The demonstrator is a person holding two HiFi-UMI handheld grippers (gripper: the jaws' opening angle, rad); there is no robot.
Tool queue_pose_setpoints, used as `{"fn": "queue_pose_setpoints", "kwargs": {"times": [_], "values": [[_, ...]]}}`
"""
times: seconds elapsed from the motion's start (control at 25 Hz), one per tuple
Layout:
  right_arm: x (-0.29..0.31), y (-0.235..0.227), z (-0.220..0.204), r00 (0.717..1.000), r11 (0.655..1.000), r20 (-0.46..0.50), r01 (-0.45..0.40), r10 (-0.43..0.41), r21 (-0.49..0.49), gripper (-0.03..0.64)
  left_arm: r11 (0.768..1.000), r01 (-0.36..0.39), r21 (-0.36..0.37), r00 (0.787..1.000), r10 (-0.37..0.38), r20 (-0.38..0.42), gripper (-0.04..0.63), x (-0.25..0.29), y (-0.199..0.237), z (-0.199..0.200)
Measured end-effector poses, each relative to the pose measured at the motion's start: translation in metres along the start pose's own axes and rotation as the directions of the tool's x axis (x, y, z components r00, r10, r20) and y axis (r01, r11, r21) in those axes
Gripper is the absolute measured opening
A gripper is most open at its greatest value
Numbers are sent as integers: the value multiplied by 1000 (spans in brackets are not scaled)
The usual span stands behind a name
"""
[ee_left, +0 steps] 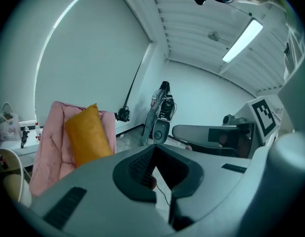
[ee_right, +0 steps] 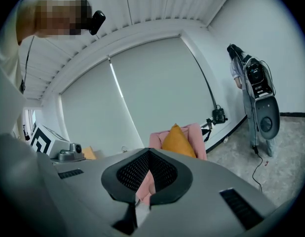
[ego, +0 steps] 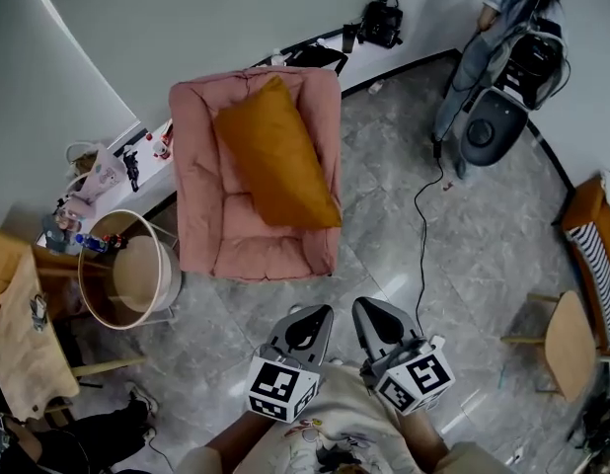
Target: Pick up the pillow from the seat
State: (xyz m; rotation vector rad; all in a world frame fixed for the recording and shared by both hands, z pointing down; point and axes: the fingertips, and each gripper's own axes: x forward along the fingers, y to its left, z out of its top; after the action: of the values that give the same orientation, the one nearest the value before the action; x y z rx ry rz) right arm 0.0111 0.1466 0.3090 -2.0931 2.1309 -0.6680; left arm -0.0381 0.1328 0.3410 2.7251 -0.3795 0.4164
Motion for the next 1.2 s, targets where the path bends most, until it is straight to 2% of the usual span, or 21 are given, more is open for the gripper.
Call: {"fn": "queue_pose_setpoints", "kwargs": {"times": [0.2, 0.36, 0.6, 0.8, 1.2], "values": [[54, 5, 15, 999, 999, 7, 41, -41, -1, 20, 999, -33, -1, 999, 33, 44, 5, -5, 57, 28], [78, 9, 16, 998, 998, 8, 67, -67, 3, 20, 999, -36, 14, 997, 35, 64, 5, -7, 88, 34], [89, 19, 20, 997, 996, -8, 73, -74, -54, 20, 999, -41, 14, 996, 39, 75, 5, -8, 108, 43], [104, 7, 18, 997, 997, -30, 71, -71, -18, 20, 999, -52, 6, 996, 51, 71, 5, 1, 117, 46], [166, -37, 37, 996, 999, -85, -1, -3, -43, 20, 987, -149, -52, 988, 152, 40, 5, 47, 158, 56]]}}
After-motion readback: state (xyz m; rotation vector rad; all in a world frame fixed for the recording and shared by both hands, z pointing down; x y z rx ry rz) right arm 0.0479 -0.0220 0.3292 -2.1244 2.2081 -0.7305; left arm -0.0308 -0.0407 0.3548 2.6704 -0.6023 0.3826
